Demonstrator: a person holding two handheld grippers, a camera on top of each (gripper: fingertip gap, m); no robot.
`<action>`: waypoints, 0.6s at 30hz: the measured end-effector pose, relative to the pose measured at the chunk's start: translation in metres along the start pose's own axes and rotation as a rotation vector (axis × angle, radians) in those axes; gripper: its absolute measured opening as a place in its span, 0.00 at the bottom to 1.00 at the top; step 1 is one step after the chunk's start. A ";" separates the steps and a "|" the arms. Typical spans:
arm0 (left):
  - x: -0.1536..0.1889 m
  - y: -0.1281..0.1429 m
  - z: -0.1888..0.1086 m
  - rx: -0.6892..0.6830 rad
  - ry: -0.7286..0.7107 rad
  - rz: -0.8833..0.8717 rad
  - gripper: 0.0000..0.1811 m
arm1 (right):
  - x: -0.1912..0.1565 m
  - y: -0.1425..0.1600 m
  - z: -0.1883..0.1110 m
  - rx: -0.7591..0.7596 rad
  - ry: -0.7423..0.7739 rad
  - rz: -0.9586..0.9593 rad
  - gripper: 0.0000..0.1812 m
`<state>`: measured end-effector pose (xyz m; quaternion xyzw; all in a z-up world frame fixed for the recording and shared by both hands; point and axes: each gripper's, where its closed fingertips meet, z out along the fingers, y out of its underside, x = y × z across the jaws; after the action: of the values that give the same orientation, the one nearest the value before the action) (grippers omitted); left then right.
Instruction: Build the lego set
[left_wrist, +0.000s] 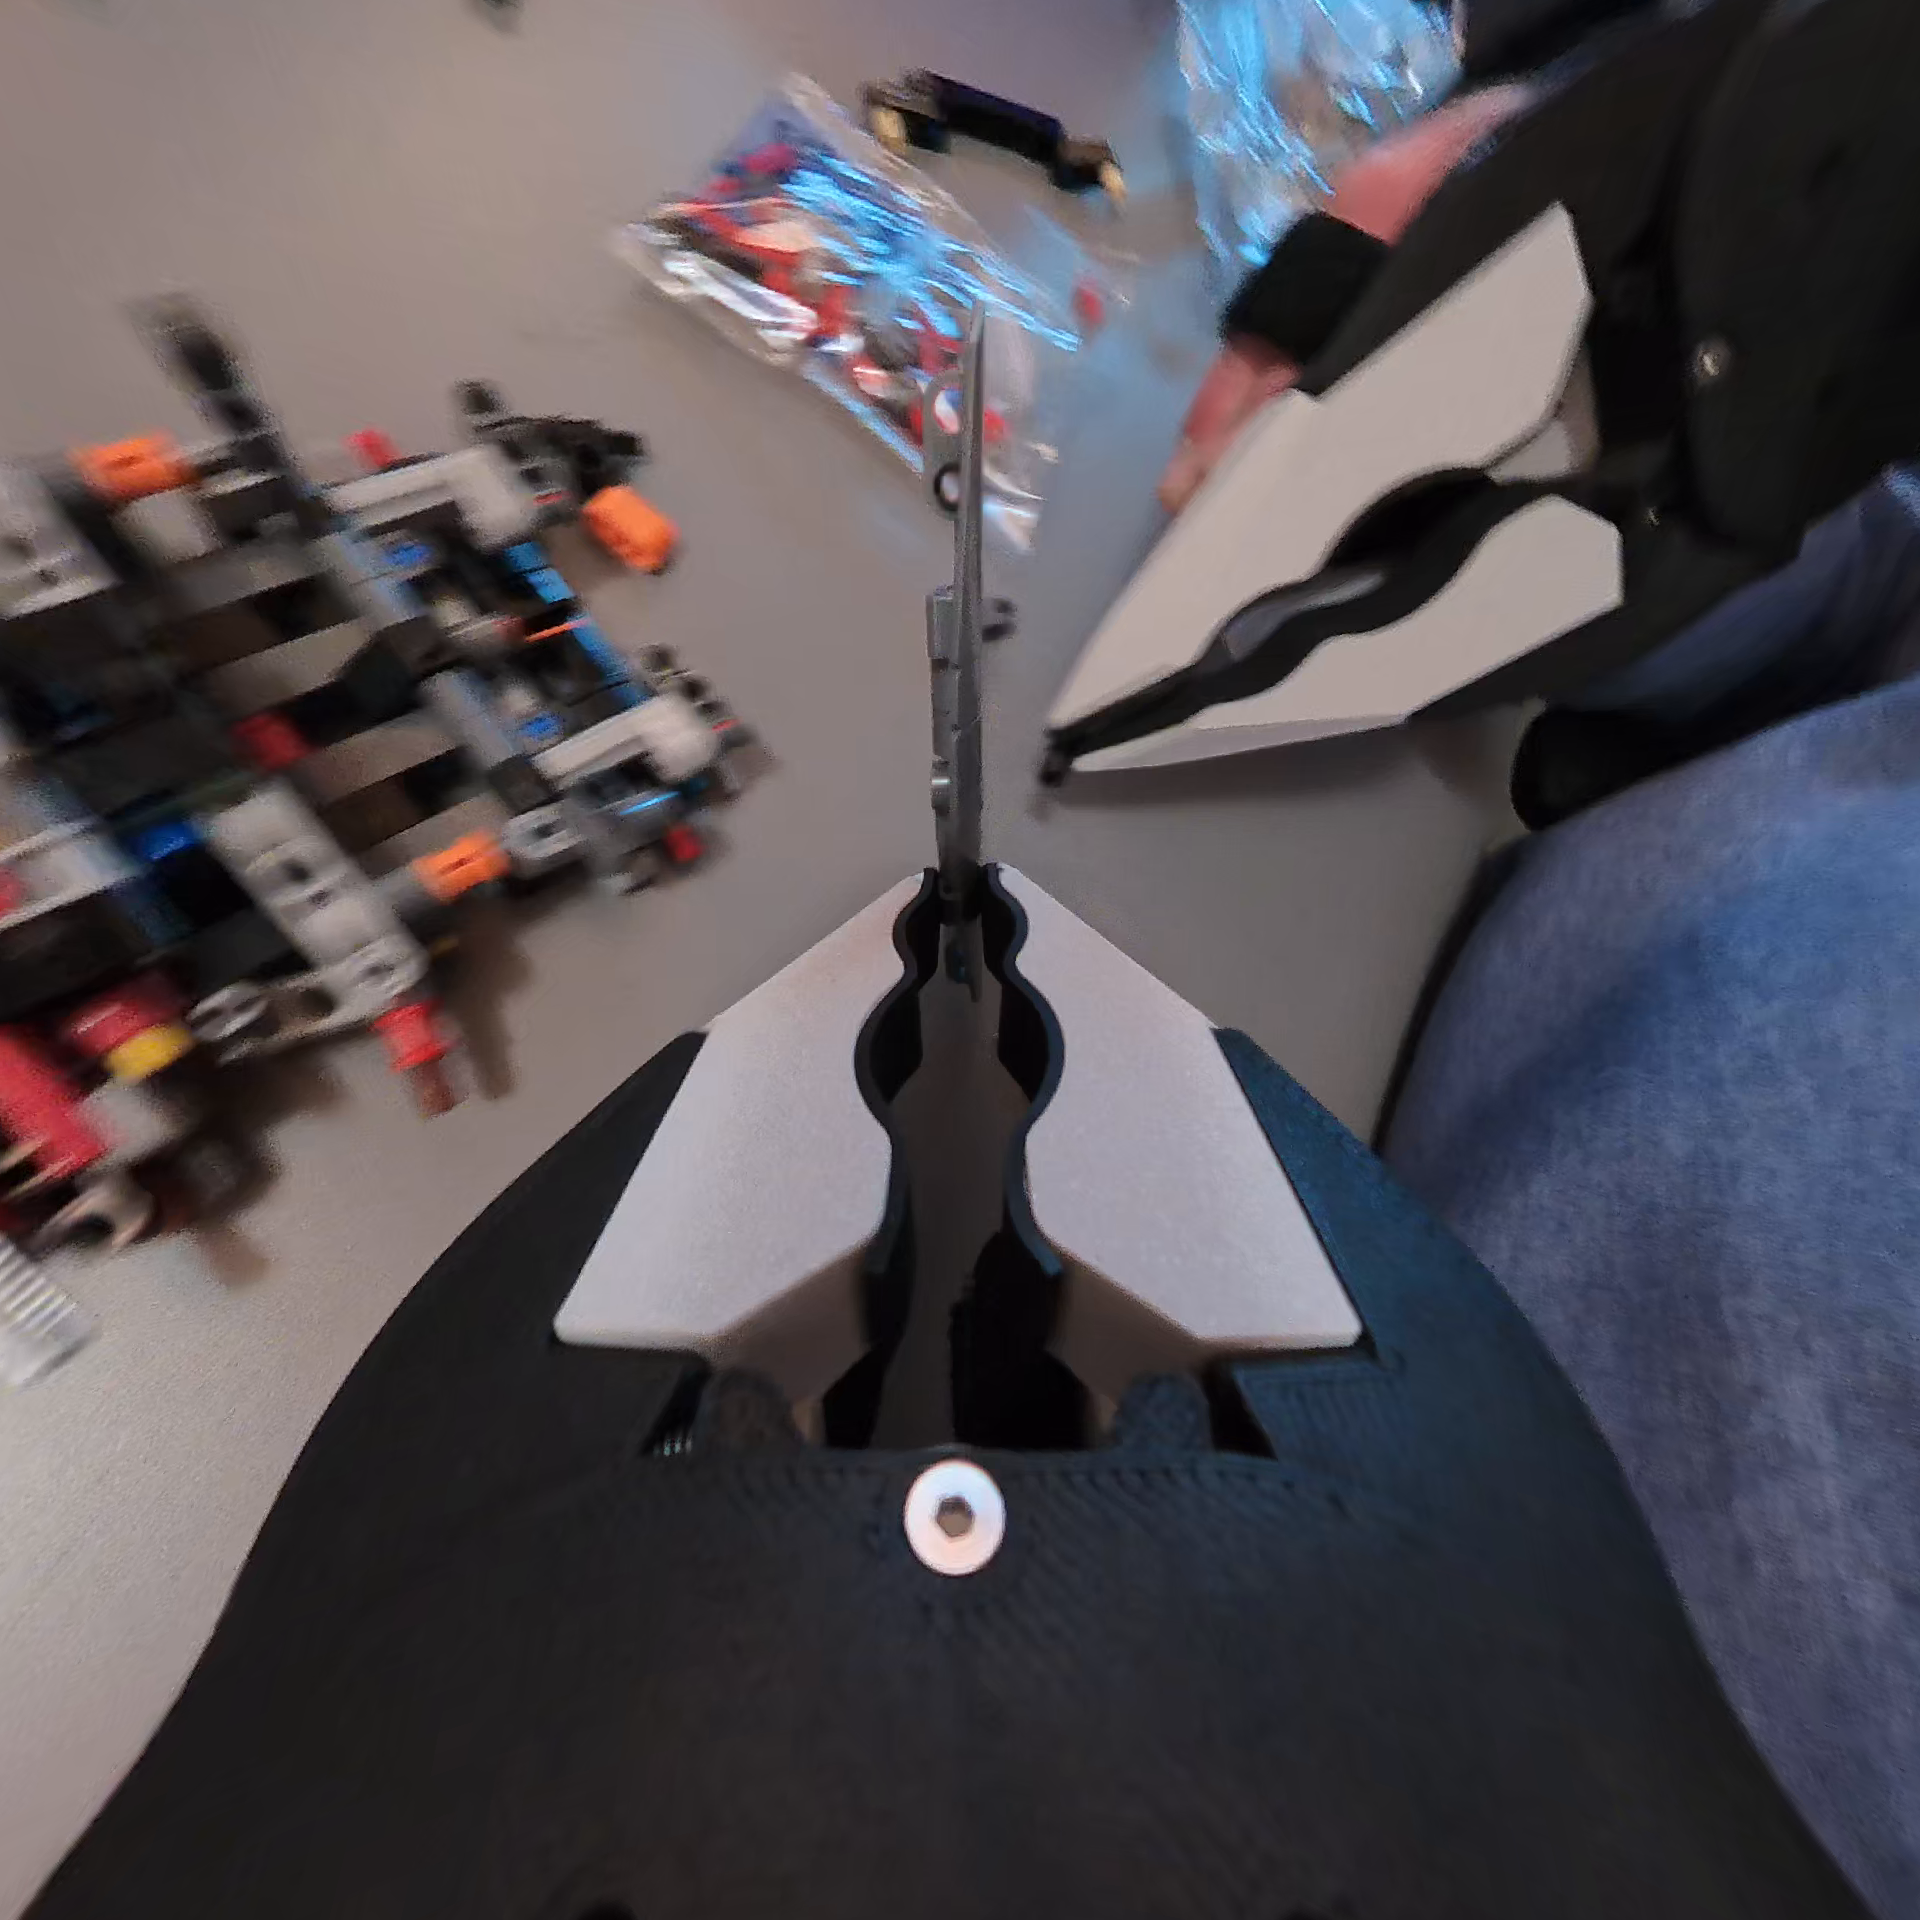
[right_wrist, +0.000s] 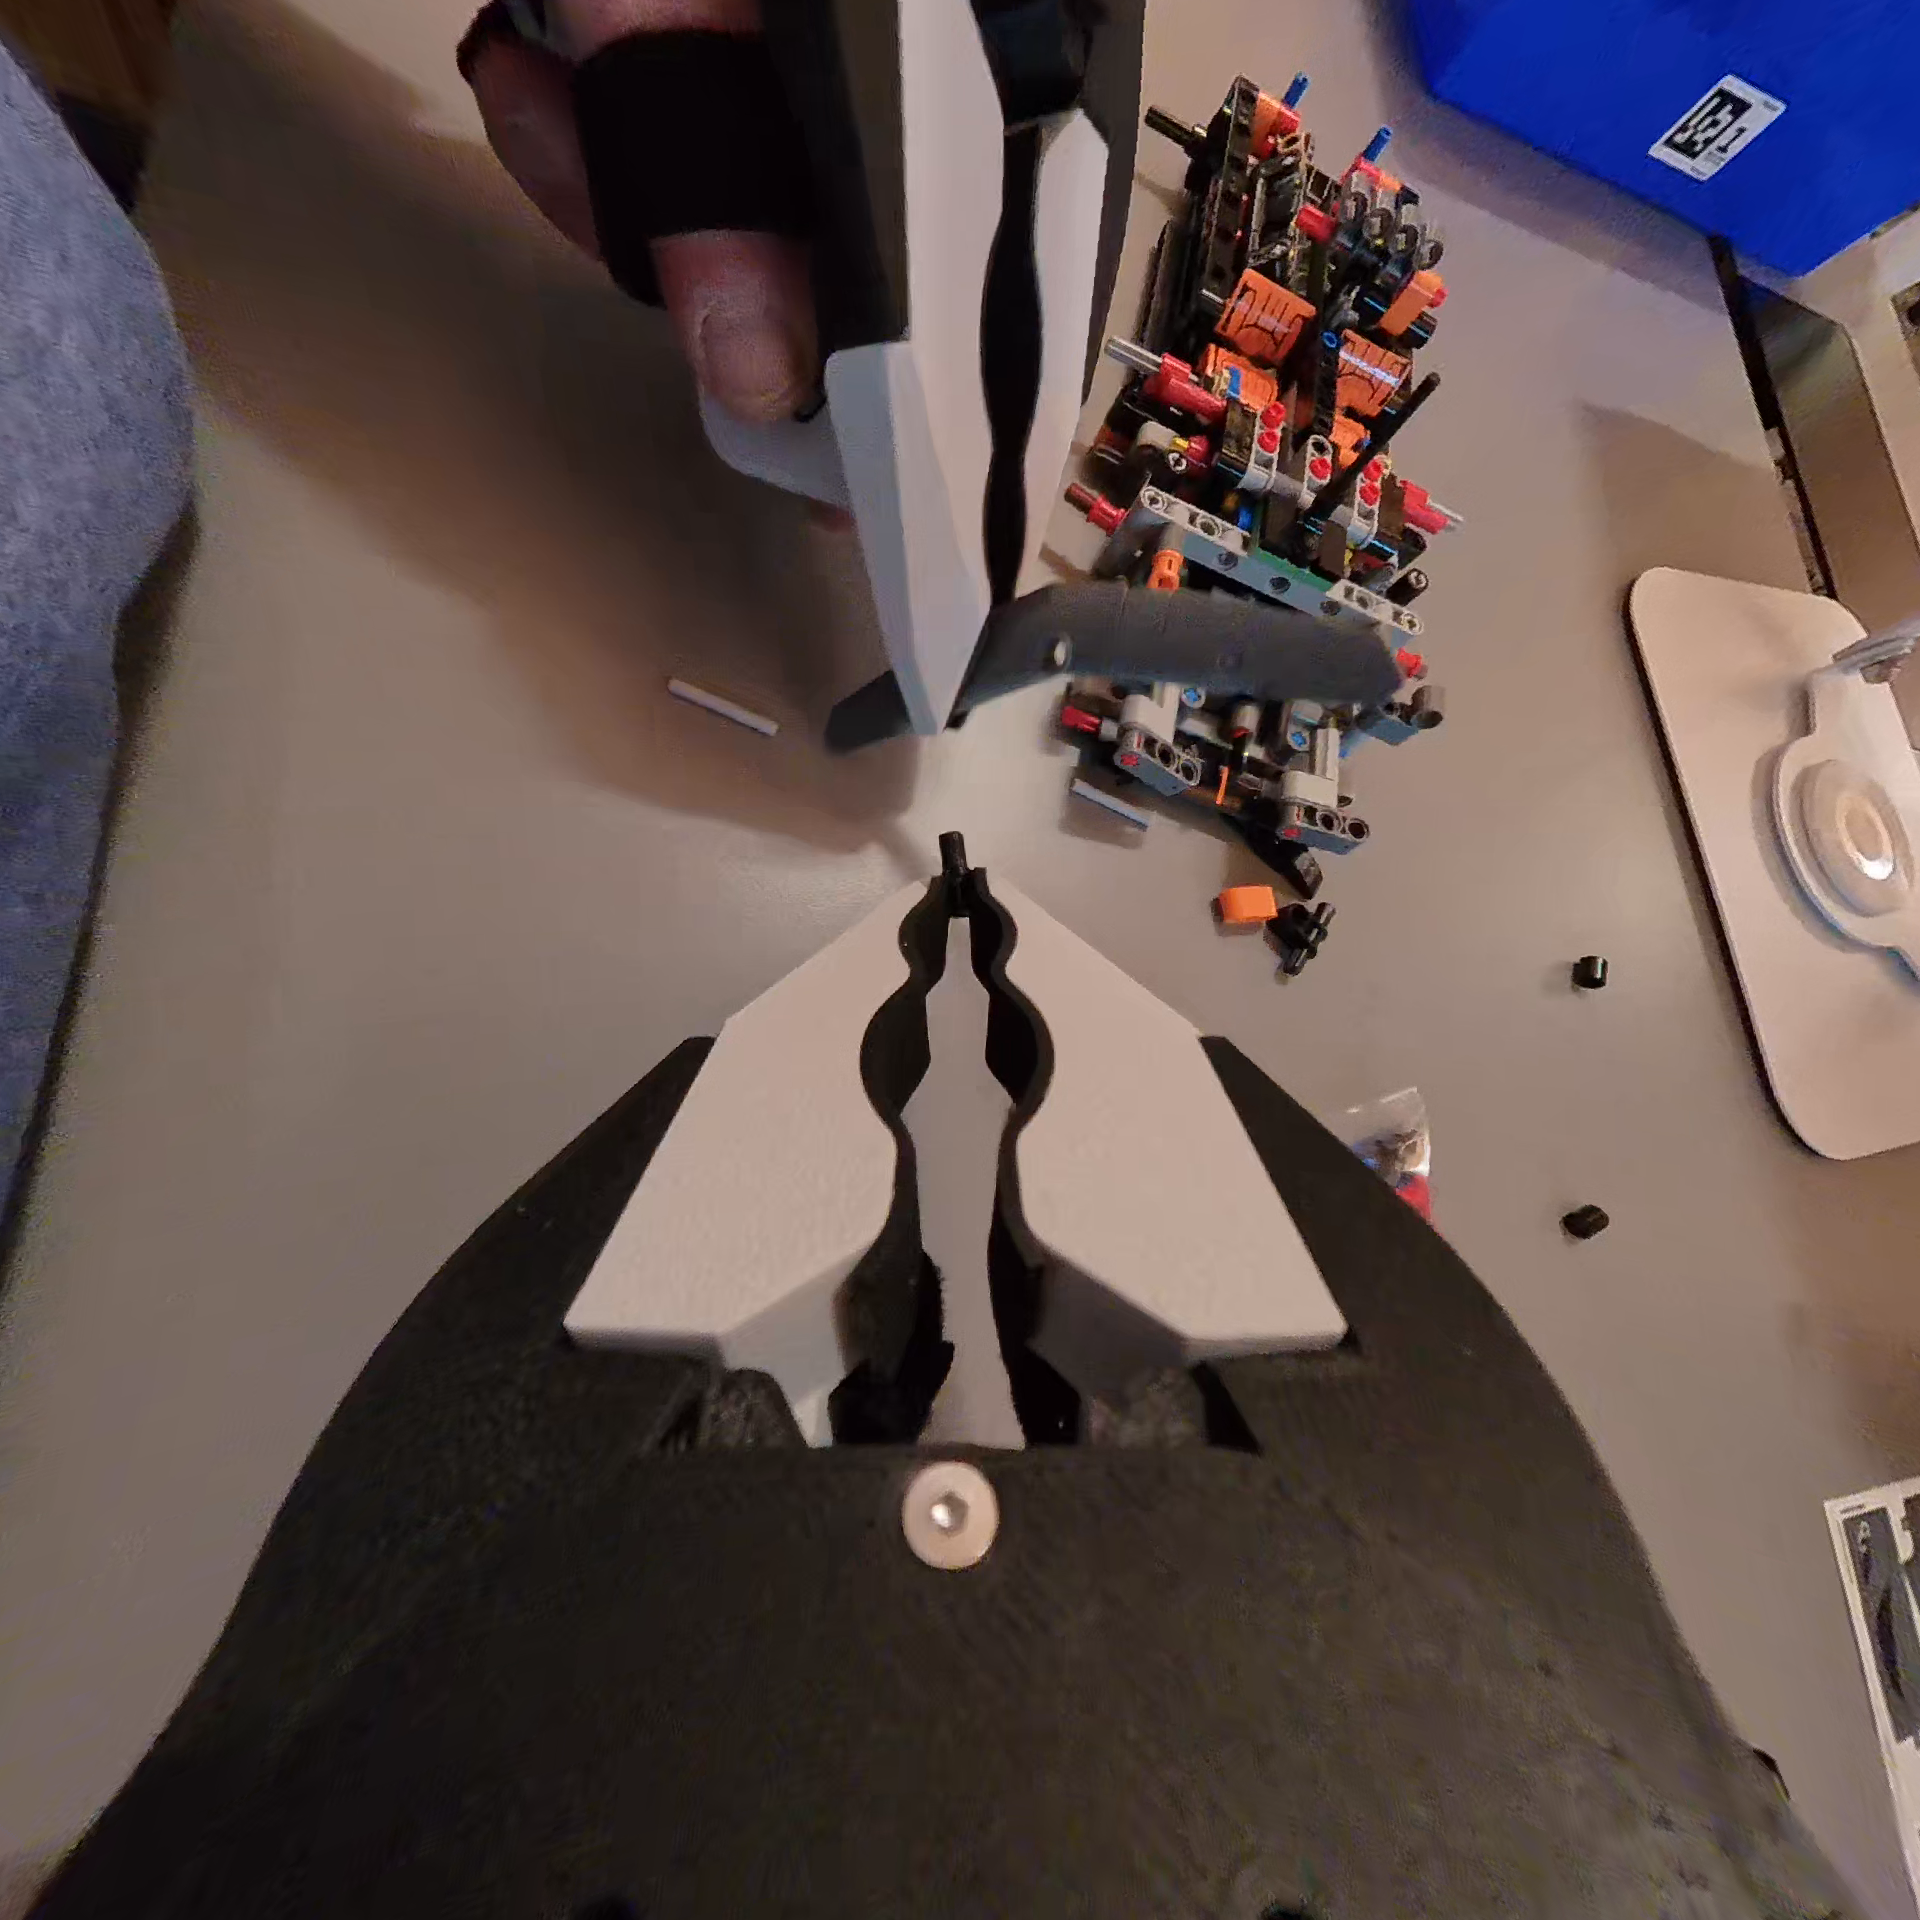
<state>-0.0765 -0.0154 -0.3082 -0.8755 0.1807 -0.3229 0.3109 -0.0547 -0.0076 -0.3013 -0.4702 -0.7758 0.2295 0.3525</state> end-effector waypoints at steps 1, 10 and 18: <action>-0.006 0.001 -0.004 0.001 -0.020 -0.018 0.03 | 0.001 0.000 0.001 -0.001 0.002 -0.002 0.01; -0.023 0.009 -0.008 -0.013 -0.149 0.030 0.03 | 0.002 -0.004 0.003 0.026 -0.011 0.008 0.01; -0.022 0.014 -0.017 -0.016 -0.179 0.094 0.06 | -0.002 0.000 0.001 0.030 -0.014 0.026 0.01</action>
<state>-0.1059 -0.0215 -0.3178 -0.8939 0.1957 -0.2272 0.3334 -0.0552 -0.0094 -0.3024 -0.4735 -0.7686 0.2490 0.3509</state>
